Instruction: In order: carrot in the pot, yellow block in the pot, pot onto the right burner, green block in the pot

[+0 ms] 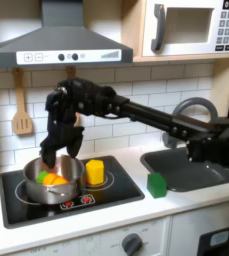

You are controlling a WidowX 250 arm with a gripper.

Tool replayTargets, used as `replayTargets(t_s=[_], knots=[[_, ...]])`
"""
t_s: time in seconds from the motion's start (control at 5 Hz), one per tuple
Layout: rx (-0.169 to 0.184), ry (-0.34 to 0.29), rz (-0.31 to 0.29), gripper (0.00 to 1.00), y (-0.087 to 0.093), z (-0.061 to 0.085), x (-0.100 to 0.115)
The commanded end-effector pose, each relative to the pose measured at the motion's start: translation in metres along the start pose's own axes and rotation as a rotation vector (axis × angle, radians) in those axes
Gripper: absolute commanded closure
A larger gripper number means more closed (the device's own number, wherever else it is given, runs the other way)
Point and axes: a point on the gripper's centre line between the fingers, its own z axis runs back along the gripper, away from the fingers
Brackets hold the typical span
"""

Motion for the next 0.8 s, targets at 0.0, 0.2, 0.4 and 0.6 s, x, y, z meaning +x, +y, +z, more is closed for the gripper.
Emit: replayTargets(t_s=[0.0,0.2,0.4,0.6], knots=[[-0.044,-0.086,-0.037,0.0,-0.023,0.039,-0.004],[-0.082,-0.04,-0.052,0.0,-0.044,0.032,-0.018],[-0.128,0.053,-0.064,0.0,-0.071,0.011,-0.04],[-0.129,0.084,-0.085,0.0,-0.081,0.003,-0.051]])
